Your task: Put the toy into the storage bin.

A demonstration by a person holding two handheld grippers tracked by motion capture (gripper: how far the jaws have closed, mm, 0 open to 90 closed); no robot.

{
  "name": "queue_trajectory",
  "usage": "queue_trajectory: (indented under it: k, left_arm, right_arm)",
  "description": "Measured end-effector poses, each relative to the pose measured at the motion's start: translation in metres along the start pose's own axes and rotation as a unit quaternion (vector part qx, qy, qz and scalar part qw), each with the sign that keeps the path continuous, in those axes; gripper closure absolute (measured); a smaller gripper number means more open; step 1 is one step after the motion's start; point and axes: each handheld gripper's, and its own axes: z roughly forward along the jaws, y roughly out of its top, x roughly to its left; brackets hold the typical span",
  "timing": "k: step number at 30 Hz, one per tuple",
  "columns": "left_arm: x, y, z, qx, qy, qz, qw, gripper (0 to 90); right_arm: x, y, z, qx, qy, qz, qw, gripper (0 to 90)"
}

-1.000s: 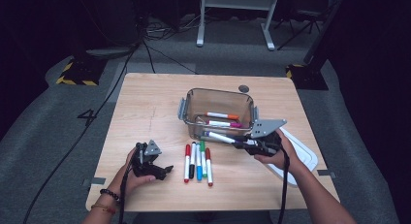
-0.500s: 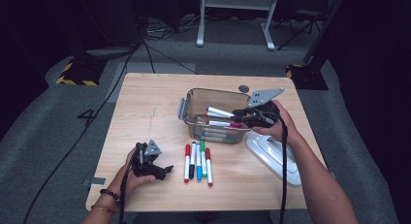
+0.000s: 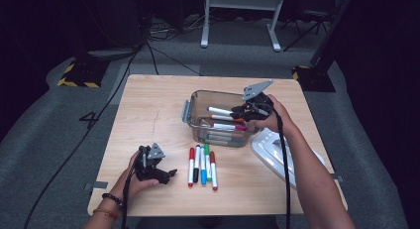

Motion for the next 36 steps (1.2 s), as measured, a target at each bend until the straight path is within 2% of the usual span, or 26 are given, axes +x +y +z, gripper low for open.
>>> queue_trajectory:
  k: [10, 15, 18, 20, 25, 26, 29, 31, 33, 34, 35, 36]
  left_arm:
    - [0.000, 0.000, 0.000, 0.000, 0.000, 0.000, 1.0000, 5.7]
    - [0.000, 0.000, 0.000, 0.000, 0.000, 0.000, 1.0000, 5.7]
    - [0.000, 0.000, 0.000, 0.000, 0.001, 0.000, 1.0000, 5.8]
    - [0.000, 0.000, 0.000, 0.000, 0.001, 0.000, 1.0000, 5.8]
    - [0.000, 0.000, 0.000, 0.000, 0.000, 0.000, 1.0000, 5.8]
    - [0.000, 0.000, 0.000, 0.000, 0.000, 0.000, 1.0000, 5.8]
    - [0.000, 0.000, 0.000, 0.000, 0.001, 0.000, 1.0000, 5.8]
    - [0.000, 0.000, 0.000, 0.000, 0.000, -0.001, 1.0000, 5.8]
    - [0.000, 0.000, 0.000, 0.000, 0.000, 0.000, 1.0000, 5.8]
    - [0.000, 0.000, 0.000, 0.000, 0.000, 0.000, 1.0000, 5.8]
    - [0.000, 0.000, 0.000, 0.000, 0.000, 0.000, 1.0000, 5.8]
    - [0.000, 0.000, 0.000, 0.000, 0.000, 0.000, 1.0000, 5.8]
  right_arm:
    - [-0.007, -0.005, 0.028, 0.058, 0.031, -0.010, 0.9978, 74.3]
    - [-0.006, -0.007, 0.040, 0.103, 0.040, -0.016, 0.9937, 74.3]
    - [-0.007, -0.009, 0.043, 0.111, 0.050, -0.014, 0.9924, 74.2]
    - [-0.005, -0.009, 0.046, 0.132, 0.053, -0.017, 0.9897, 74.2]
    - [-0.004, -0.009, 0.048, 0.147, 0.071, -0.029, 0.9862, 74.2]
    - [-0.004, -0.009, 0.048, 0.150, 0.073, -0.025, 0.9856, 74.1]
    - [-0.004, -0.010, 0.050, 0.161, 0.060, -0.020, 0.9850, 71.6]
    - [-0.005, -0.010, 0.051, 0.161, 0.047, -0.017, 0.9857, 65.0]
    - [-0.005, -0.011, 0.050, 0.160, 0.033, -0.013, 0.9865, 63.5]
    - [-0.006, -0.011, 0.049, 0.155, 0.030, -0.016, 0.9874, 61.7]
    - [-0.006, -0.010, 0.048, 0.148, 0.016, -0.013, 0.9887, 61.5]
    - [-0.007, -0.010, 0.045, 0.139, 0.015, -0.010, 0.9902, 61.1]
